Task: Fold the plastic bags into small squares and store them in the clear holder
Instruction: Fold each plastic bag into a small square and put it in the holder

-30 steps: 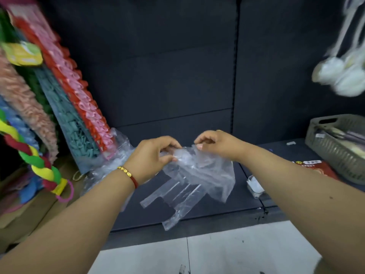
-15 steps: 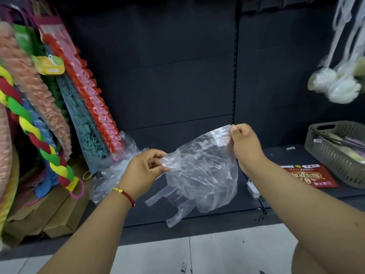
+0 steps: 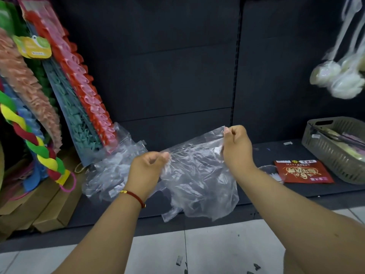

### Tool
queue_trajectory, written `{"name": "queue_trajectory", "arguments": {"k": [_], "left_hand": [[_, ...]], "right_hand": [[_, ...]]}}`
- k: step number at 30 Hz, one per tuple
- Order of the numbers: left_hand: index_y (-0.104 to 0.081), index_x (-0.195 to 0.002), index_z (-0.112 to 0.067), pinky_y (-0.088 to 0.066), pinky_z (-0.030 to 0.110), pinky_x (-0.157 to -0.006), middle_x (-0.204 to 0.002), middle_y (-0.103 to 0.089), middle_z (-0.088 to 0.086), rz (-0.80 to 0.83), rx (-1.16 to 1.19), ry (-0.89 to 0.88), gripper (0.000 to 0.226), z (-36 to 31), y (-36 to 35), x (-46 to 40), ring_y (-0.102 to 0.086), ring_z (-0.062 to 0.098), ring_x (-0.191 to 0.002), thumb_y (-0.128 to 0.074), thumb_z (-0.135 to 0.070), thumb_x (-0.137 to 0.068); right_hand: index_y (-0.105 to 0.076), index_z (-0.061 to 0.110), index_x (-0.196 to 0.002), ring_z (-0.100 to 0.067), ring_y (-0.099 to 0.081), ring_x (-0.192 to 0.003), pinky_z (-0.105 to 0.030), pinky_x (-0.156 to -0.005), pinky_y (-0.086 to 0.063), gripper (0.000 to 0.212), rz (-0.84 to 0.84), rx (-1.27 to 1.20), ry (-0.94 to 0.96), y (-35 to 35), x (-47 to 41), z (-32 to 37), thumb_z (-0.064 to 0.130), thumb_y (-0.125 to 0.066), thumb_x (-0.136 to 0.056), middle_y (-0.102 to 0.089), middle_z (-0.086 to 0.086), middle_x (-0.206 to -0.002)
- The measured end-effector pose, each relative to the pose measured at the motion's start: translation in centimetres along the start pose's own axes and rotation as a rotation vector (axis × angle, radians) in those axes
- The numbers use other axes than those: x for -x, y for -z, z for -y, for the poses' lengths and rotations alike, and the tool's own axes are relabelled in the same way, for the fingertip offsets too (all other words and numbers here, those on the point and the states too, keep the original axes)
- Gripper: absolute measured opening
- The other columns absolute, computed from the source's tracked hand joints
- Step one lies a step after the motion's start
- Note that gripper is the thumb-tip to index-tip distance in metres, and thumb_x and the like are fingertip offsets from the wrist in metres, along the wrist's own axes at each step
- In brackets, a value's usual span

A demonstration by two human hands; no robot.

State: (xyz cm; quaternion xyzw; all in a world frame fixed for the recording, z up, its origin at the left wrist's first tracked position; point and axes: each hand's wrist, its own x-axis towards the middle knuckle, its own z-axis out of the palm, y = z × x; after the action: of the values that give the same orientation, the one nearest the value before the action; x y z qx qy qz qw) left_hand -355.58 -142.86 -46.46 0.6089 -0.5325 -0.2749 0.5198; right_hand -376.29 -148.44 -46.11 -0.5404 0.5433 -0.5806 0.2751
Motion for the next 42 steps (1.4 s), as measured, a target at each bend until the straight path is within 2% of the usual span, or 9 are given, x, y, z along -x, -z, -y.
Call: {"name": "queue_trajectory", "arguments": {"k": [4,8,14,17,20,24,29,35,42], "left_hand": [[-0.066,-0.070,-0.027,-0.043,0.010,-0.068,-0.069,-0.063,-0.015,-0.037,-0.017,-0.011,0.028,0.2,0.7,-0.6,-0.059,-0.002,-0.071,-0.058,-0.028,-0.097],[-0.070,-0.081,-0.024,-0.043,0.004,-0.061,-0.056,-0.060,-0.020,-0.093,-0.001,-0.033,0.016,0.8,1.4,-1.3,-0.056,-0.009,-0.058,-0.062,-0.022,-0.095],[-0.065,-0.070,-0.006,-0.042,0.013,-0.055,-0.056,-0.056,0.000,-0.076,-0.095,-0.003,0.032,2.1,2.4,-2.0,-0.045,0.002,-0.046,-0.060,-0.024,-0.096],[-0.065,-0.075,-0.009,-0.047,0.030,-0.067,-0.069,-0.062,0.004,0.041,-0.162,0.046,0.031,3.1,2.6,-2.2,-0.054,0.016,-0.064,-0.055,-0.028,-0.098],[-0.068,-0.093,-0.028,-0.047,0.019,-0.084,-0.101,-0.069,-0.010,0.103,-0.070,0.035,0.014,2.4,1.8,-1.7,-0.062,0.005,-0.098,-0.055,-0.030,-0.098],[-0.067,-0.113,-0.018,-0.049,0.008,-0.081,-0.108,-0.070,-0.007,0.267,0.211,0.060,0.030,0.6,0.1,-0.5,-0.063,0.001,-0.102,-0.058,-0.036,-0.090],[-0.070,-0.075,-0.012,-0.051,0.026,-0.069,-0.070,-0.067,-0.003,0.175,0.140,0.035,0.018,1.2,-0.3,-0.7,-0.060,0.009,-0.069,-0.065,-0.015,-0.092],[-0.055,-0.071,-0.020,-0.042,0.025,-0.068,-0.059,-0.051,-0.017,0.050,0.160,-0.024,0.030,2.1,2.8,-2.3,-0.045,-0.001,-0.058,-0.050,-0.016,-0.101],[-0.050,-0.083,-0.016,-0.056,0.033,-0.078,-0.086,-0.049,0.012,0.150,0.452,0.038,0.021,2.5,5.7,-3.2,-0.055,0.020,-0.081,-0.042,-0.021,-0.102]], "right_hand": [[-0.048,0.018,-0.084,-0.011,-0.045,-0.056,-0.021,-0.053,-0.044,0.022,0.075,-0.015,-0.011,0.0,-0.3,0.1,0.033,-0.052,-0.099,-0.048,0.000,-0.065],[-0.066,0.015,-0.087,-0.017,-0.061,-0.071,-0.029,-0.071,-0.054,0.013,0.408,-0.159,-0.200,0.3,-0.6,0.1,0.028,-0.070,-0.089,-0.068,-0.012,-0.084],[-0.053,0.011,-0.064,-0.010,-0.044,-0.053,-0.024,-0.058,-0.041,0.032,0.381,-0.119,-0.166,0.6,-1.3,-0.3,0.023,-0.068,-0.090,-0.051,0.004,-0.053],[-0.057,0.007,-0.071,-0.012,-0.041,-0.049,-0.023,-0.049,-0.038,0.029,0.349,-0.060,-0.110,0.3,-0.8,0.1,0.025,-0.071,-0.088,-0.049,0.000,-0.052],[-0.061,0.011,-0.069,-0.008,-0.037,-0.045,-0.021,-0.045,-0.035,0.024,0.481,0.019,-0.053,-0.4,0.5,0.9,0.024,-0.076,-0.084,-0.047,0.003,-0.051],[-0.067,0.019,-0.070,-0.006,-0.055,-0.059,-0.025,-0.061,-0.048,0.016,0.675,0.119,0.020,-2.0,2.3,1.4,0.019,-0.081,-0.077,-0.063,0.006,-0.064],[-0.064,0.015,-0.085,-0.004,-0.062,-0.063,-0.018,-0.064,-0.051,0.020,0.735,0.024,-0.026,-1.9,2.7,1.6,0.012,-0.082,-0.076,-0.068,0.004,-0.069],[-0.060,0.022,-0.094,-0.018,-0.066,-0.105,-0.042,-0.102,-0.048,0.034,0.778,-0.074,-0.126,0.0,0.3,0.5,0.050,-0.072,-0.078,-0.072,-0.001,-0.108],[-0.064,0.027,-0.104,-0.011,-0.061,-0.114,-0.034,-0.104,-0.041,0.052,0.962,-0.002,-0.160,0.8,-1.0,-1.3,0.054,-0.076,-0.062,-0.068,0.006,-0.114]]}}
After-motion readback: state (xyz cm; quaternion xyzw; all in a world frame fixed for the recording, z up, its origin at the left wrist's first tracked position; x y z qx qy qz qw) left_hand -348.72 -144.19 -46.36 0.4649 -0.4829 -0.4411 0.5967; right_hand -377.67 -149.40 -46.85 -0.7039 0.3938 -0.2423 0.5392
